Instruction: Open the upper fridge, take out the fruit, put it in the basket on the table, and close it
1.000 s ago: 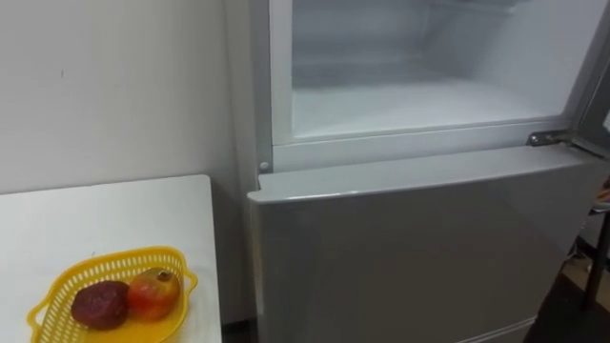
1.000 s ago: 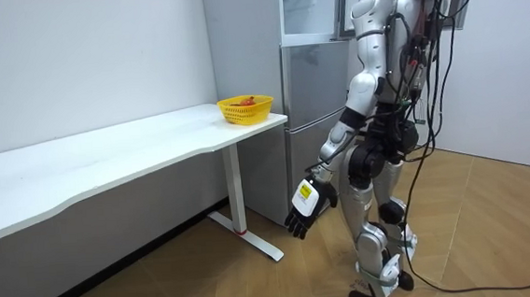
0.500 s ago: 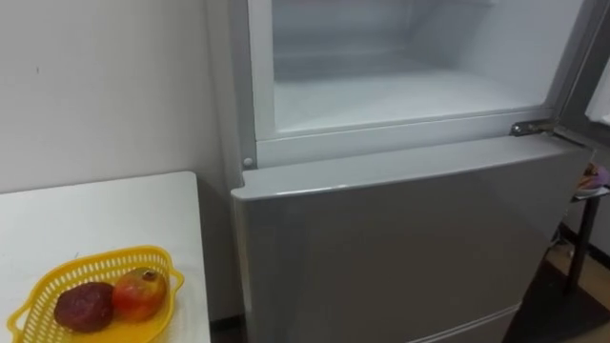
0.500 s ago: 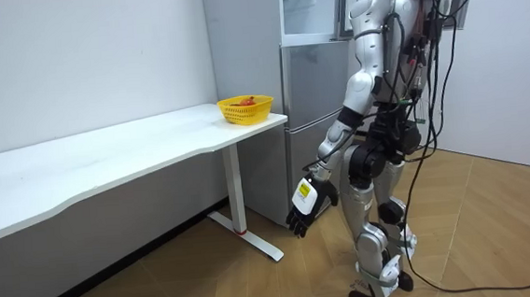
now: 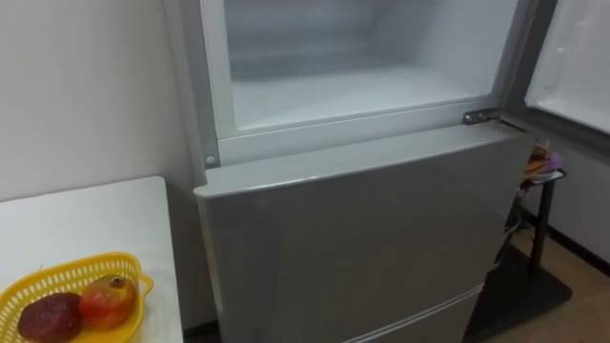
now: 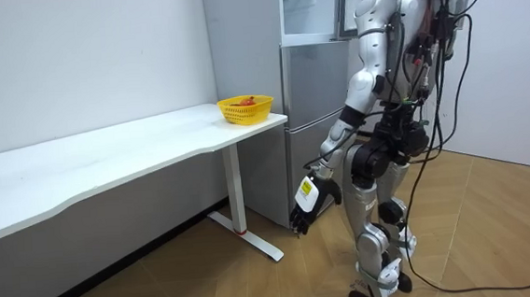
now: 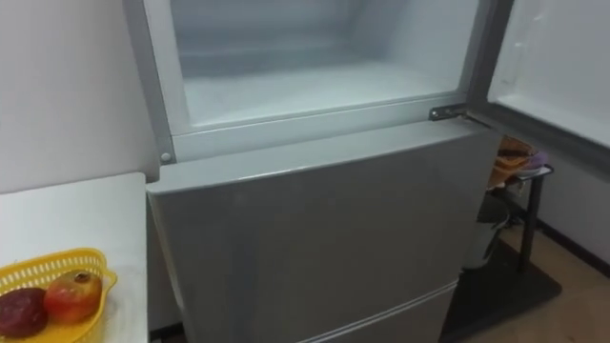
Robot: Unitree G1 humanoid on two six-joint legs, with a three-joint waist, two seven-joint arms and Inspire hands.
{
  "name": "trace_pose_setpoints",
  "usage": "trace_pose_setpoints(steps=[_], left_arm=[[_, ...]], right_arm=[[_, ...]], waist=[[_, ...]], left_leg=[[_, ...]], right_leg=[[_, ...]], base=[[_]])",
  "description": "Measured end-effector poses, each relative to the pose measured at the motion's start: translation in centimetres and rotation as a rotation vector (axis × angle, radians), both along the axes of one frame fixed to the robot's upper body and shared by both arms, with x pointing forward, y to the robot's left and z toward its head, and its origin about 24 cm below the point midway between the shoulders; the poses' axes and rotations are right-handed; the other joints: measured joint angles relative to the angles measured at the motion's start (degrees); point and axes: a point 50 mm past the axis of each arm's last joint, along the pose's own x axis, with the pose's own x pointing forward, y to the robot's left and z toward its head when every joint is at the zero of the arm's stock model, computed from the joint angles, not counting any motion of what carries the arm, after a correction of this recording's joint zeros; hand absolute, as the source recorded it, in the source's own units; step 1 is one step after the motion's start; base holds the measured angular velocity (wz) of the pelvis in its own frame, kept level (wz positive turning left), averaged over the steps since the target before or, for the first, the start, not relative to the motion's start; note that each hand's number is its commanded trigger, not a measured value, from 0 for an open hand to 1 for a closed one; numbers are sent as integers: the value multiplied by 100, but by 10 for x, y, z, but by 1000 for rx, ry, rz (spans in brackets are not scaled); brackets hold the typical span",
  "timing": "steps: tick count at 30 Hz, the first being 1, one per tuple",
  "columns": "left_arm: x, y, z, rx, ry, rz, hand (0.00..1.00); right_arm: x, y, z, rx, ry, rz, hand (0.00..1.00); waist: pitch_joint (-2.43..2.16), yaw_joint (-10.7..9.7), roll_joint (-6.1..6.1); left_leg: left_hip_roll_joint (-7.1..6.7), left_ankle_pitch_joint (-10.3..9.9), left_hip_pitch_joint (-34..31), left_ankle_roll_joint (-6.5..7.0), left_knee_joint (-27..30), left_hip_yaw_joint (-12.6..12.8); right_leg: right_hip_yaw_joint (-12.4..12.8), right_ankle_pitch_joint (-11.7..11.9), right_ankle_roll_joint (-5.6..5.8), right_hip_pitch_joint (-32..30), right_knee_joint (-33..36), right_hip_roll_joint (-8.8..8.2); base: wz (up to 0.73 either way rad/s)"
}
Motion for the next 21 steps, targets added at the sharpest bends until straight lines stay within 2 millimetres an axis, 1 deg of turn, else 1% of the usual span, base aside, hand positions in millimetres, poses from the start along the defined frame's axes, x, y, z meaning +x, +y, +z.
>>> trace_pose_setpoints(steps=[3,9,13,16,18,20,21], left_arm=[[-5,-1,-1,-2,22,8,0],[-3,1,0,3,-8,15,0],[-1,2,0,5,-21,14,0],[0,2,1,6,-26,17,0],[2,3,1,11,-38,24,0],[4,3,1,17,-52,20,0],[3,4,1,28,-58,20,0]], right_arm=[[2,7,1,-12,21,20,0],[1,8,0,-18,44,24,0],[-5,8,-3,-78,94,8,0],[-4,17,-3,-115,117,45,0],[-1,27,-4,-135,155,82,0],[-2,33,-6,-145,182,111,0],[-1,37,-8,-148,201,133,0]], waist=[[9,34,-16],[29,84,-50],[31,137,-52],[39,131,-68],[62,104,-107],[79,95,-146],[105,52,-198]], left_leg=[[-17,10,-3,-2,7,-66],[-31,26,-28,-7,12,-86],[-33,28,-22,-10,15,-57],[-50,32,-17,-18,15,-43],[-42,49,14,-45,28,-67],[-22,67,39,-73,24,-83],[-13,89,52,-87,27,-91]], right_leg=[[39,-12,-20,-67,91,7],[56,-20,-29,-141,162,8],[68,-36,-39,-150,207,12],[97,-90,-61,-231,347,11],[107,-97,-84,-225,390,13],[107,-82,-111,-208,393,11],[101,-73,-128,-192,393,17]], base=[[-10],[-3],[-1],[-10],[-8],[-4],[0]])
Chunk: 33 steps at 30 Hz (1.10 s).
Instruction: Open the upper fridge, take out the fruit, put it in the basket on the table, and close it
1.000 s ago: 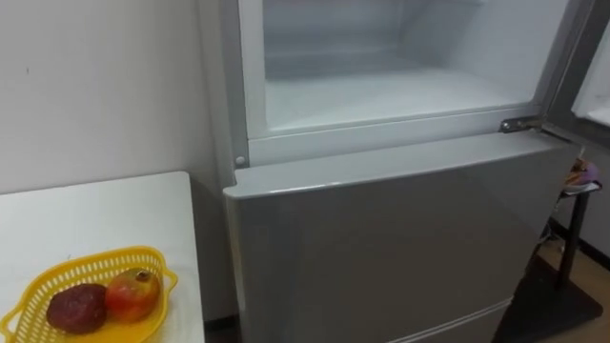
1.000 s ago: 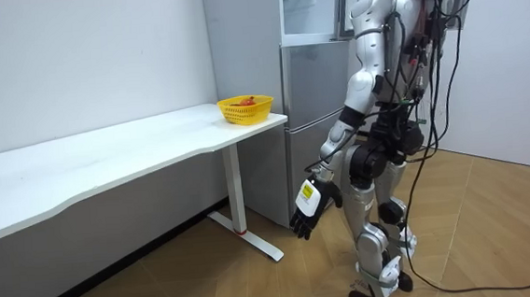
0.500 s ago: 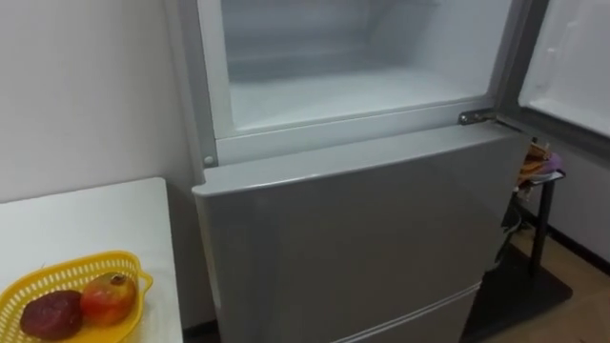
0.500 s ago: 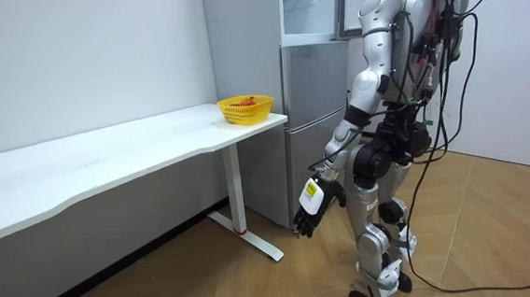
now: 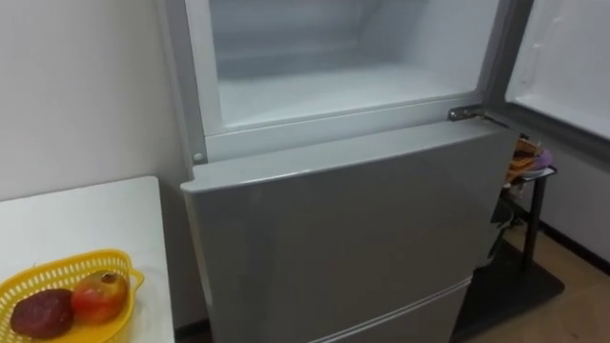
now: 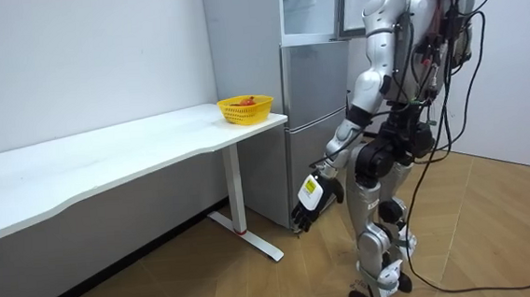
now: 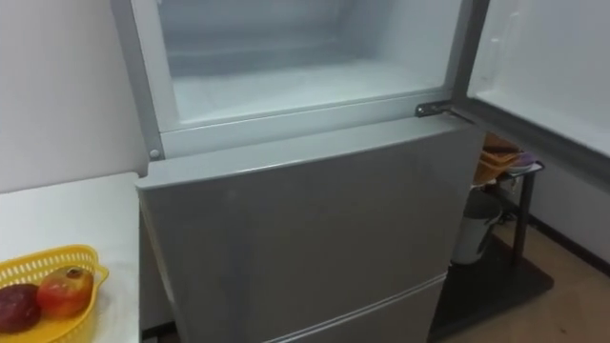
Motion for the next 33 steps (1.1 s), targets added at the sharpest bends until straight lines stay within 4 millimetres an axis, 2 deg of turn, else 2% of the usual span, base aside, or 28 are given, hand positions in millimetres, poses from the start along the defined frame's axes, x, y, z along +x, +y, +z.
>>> trace_pose_setpoints(steps=[2,5,8,12,16,19,21,23,24,25,26,27,29,31,33], left_arm=[[-1,1,0,6,-6,0,0],[-5,1,0,11,-4,5,0],[-8,0,1,16,-5,3,0],[-3,1,2,38,-51,-10,0],[-1,0,2,36,-62,-11,0],[1,2,3,49,-67,-14,0],[9,3,3,52,-78,-41,0],[13,2,3,50,-83,-59,0],[14,1,3,48,-84,-63,0],[16,1,2,45,-89,-62,0],[19,-2,1,36,-92,-65,0],[24,-3,0,28,-98,-75,0],[31,-4,0,22,-99,-98,0],[31,-5,-1,15,-92,-109,0],[32,-8,-2,8,-81,-140,0]], right_arm=[[2,5,-4,-2,22,22,0],[6,14,-7,-9,45,67,0],[9,30,-4,-24,68,150,0],[13,47,-9,-43,94,236,0],[16,56,-11,-131,132,286,0],[22,74,-12,-248,171,419,0],[25,89,-12,-354,209,531,0],[26,98,-9,-436,228,604,0],[26,106,-7,-515,252,665,0],[26,109,-5,-562,263,691,0],[25,113,4,-666,260,716,0],[24,119,19,-791,208,704,0],[23,121,31,-901,181,680,0],[19,128,44,-1011,131,687,0],[5,153,67,-1196,-42,749,0]], waist=[[39,-44,-70],[39,-127,-150],[38,-306,-152],[28,-351,-160],[17,-343,-146],[-4,-189,-113],[-38,-18,-66],[-48,56,-49],[-69,61,-14],[-66,66,-19],[-70,99,-24],[-122,164,-46],[-169,269,-155],[-191,405,-251],[-199,535,-276]], left_leg=[[26,10,-17,-14,35,-38],[63,19,-99,-32,108,-163],[101,58,-160,-85,136,-177],[194,79,-164,-104,188,-180],[246,81,-283,-115,320,-180],[277,116,-414,-166,371,-196],[272,122,-455,-175,363,-276],[264,136,-455,-198,359,-282],[264,164,-462,-240,349,-287],[264,168,-466,-240,345,-294],[264,181,-469,-258,322,-298],[266,215,-463,-281,267,-298],[274,238,-428,-292,265,-298],[285,239,-358,-294,276,-272],[327,238,-327,-298,287,-275]], right_leg=[[-29,18,-28,15,-20,14],[-31,70,-74,-12,-64,59],[-70,154,-131,-12,-142,89],[-40,270,-214,61,-262,180],[-62,289,-185,0,-291,222],[-58,345,-240,-108,-291,253],[-99,416,-361,-134,-312,288],[-148,448,-420,-124,-325,298],[-181,466,-452,-120,-345,299],[-205,473,-464,-119,-354,299],[-266,482,-482,-109,-384,299],[-321,481,-480,-101,-423,298],[-387,476,-474,-3,-536,312],[-412,490,-496,124,-634,337],[-428,502,-508,236,-783,377]], base=[[4],[0],[1],[-7],[-2],[2],[13],[14],[11],[16],[24],[26],[19],[13],[23]])
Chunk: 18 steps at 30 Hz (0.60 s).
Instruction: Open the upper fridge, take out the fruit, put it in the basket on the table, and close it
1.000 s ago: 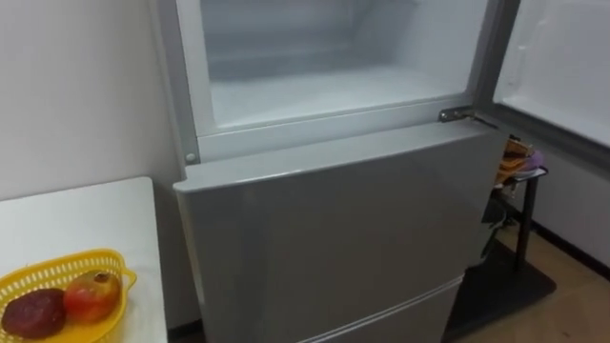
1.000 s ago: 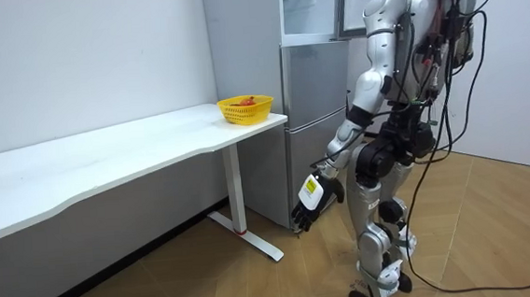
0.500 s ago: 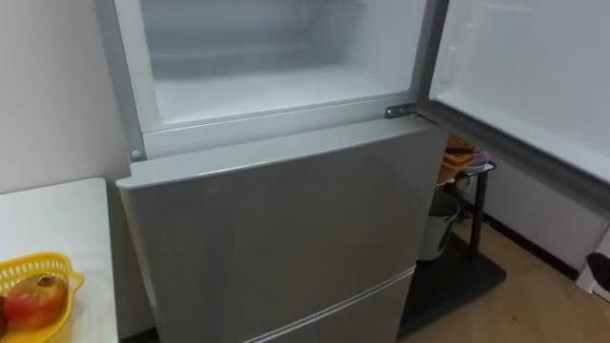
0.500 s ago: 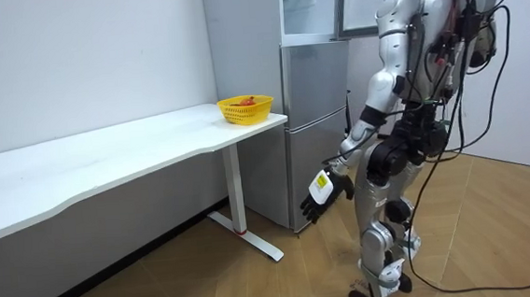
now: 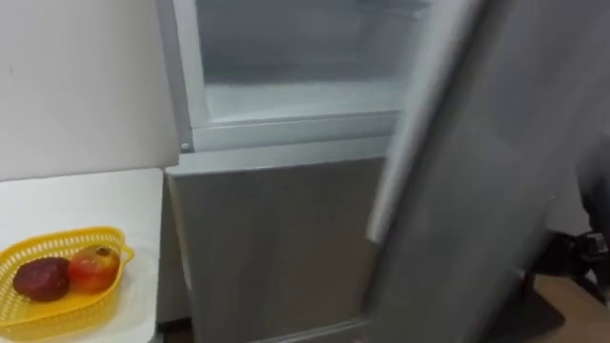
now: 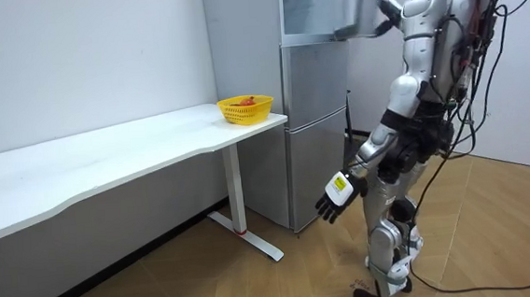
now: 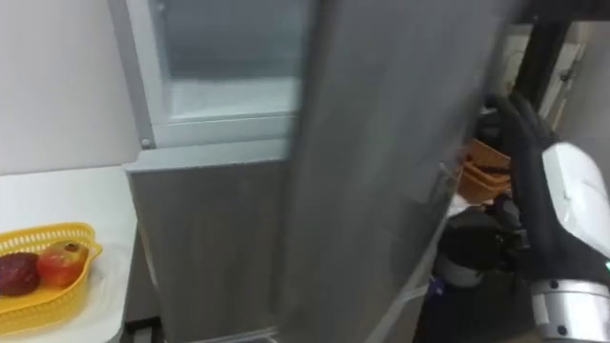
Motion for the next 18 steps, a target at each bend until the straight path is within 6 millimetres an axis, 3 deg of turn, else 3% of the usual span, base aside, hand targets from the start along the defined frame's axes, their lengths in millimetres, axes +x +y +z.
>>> trace_pose_setpoints(steps=[3,5,9,12,15,17,18], left_arm=[[0,0,0,2,14,-30,0],[1,-2,-1,-2,21,-53,0],[-1,-1,-2,-10,44,-72,0],[5,-2,-2,-13,51,-105,0],[13,-2,-1,-20,43,-112,0],[15,0,-1,-14,47,-110,0],[14,1,-1,-14,49,-106,0]], right_arm=[[-21,30,22,-150,-187,194,0],[-28,39,27,-198,-240,268,0],[-26,41,22,-258,-211,306,0],[-21,40,16,-286,-164,311,0],[-19,40,12,-298,-147,322,0],[-20,40,9,-299,-136,329,0],[-20,40,7,-297,-128,334,0]], waist=[[19,235,-37],[25,335,-47],[54,392,-49],[88,479,-7],[128,513,45],[129,518,47],[131,522,57]], left_leg=[[37,-3,77,-7,-20,-21],[40,-15,94,-22,-22,-98],[31,-45,153,-20,-164,-154],[6,-91,149,29,-165,-153],[-70,-98,163,43,-244,-139],[-80,-98,181,46,-299,-137],[-86,-100,231,50,-348,-145]], right_leg=[[-12,20,37,197,-201,35],[-85,30,121,311,-344,27],[-224,-21,299,379,-447,-16],[-242,-55,357,383,-453,-65],[-252,-72,385,416,-448,-120],[-256,-71,383,429,-453,-143],[-256,-37,326,451,-452,-153]], base=[[18],[29],[22],[4],[6],[2],[-4]])
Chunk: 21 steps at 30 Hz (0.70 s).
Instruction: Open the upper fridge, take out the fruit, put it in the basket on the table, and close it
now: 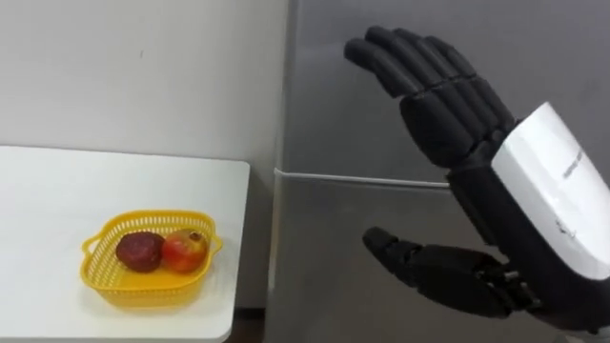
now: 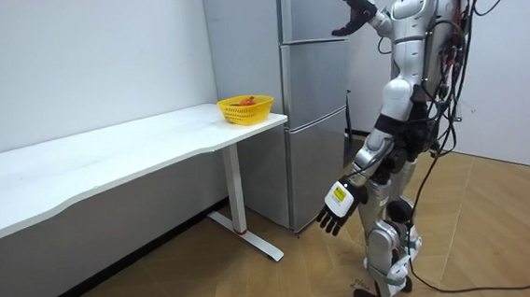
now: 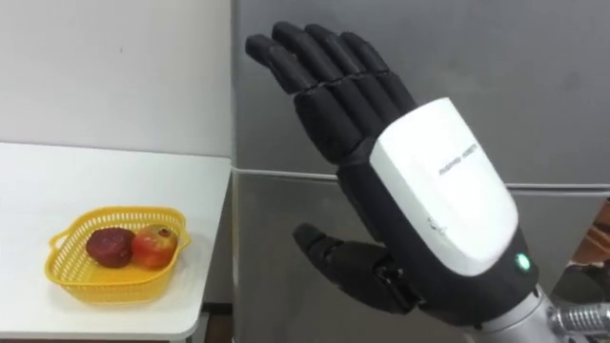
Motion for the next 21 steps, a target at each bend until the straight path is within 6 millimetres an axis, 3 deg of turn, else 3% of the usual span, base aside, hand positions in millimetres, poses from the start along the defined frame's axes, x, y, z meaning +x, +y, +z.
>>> trace_pose_setpoints(steps=[5,7,9,11,13,16,21], left_arm=[[-2,-5,-2,-11,18,-25,0],[-2,-5,-2,-9,17,-23,0],[1,-4,-2,-8,10,-24,0],[-2,-4,-2,-6,18,-22,0],[-3,-4,-2,-3,22,-19,0],[-18,-3,-4,-4,60,6,0],[-39,-2,-4,-2,109,48,0]], right_arm=[[4,-2,-11,29,44,-6,0],[4,-4,-13,29,49,-9,0],[4,-4,-13,30,48,-9,0],[5,-8,-13,42,40,-22,0],[7,-13,-11,65,24,-46,0],[10,-28,-7,126,-19,-118,0],[1,-70,0,284,-163,-297,0]], waist=[[10,-47,32],[-6,-63,60],[-58,-60,91],[-81,-64,111],[-82,-69,117],[-79,-185,123],[-87,-384,121]], left_leg=[[-81,-20,33,34,-12,-6],[-83,-39,27,66,-12,-4],[-85,-40,32,66,-11,1],[-85,-40,46,66,-11,3],[-86,-40,72,65,-13,7],[-86,-47,139,73,-11,12],[-86,-74,139,114,37,14]], right_leg=[[6,7,-102,38,-8,-50],[4,8,-108,74,-94,-52],[5,7,-107,83,-97,-61],[1,7,-107,94,-97,-61],[1,7,-107,114,-94,-59],[-31,-5,-108,222,-139,-62],[-92,-14,-99,269,-171,-66]], base=[[-1],[0],[0],[0],[0],[9],[10]])
